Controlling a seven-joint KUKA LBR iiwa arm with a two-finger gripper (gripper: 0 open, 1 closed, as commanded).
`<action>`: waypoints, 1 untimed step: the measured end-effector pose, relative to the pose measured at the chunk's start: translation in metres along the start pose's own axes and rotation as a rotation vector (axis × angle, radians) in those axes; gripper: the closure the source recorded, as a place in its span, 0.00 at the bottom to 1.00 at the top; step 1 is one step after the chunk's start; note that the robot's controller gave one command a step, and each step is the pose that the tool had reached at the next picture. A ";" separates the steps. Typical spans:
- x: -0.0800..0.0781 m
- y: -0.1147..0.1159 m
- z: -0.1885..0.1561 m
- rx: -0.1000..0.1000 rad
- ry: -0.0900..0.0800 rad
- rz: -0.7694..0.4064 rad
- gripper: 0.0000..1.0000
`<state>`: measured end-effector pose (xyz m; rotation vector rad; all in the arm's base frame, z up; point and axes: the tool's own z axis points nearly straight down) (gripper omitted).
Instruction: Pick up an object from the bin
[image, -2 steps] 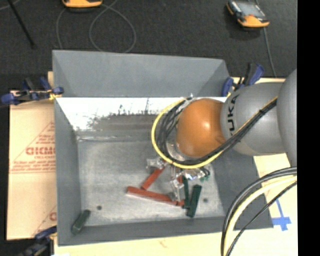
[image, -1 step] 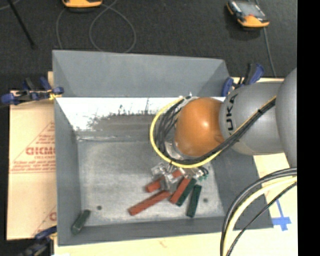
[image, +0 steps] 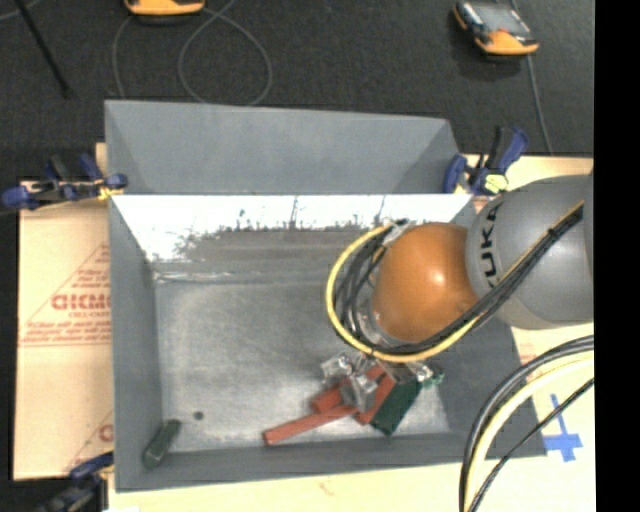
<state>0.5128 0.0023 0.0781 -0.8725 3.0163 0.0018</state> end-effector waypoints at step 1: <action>0.004 0.038 -0.184 0.006 -0.007 0.008 1.00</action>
Offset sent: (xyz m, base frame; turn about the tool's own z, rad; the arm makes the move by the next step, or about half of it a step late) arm -0.0259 0.0304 0.1789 0.0084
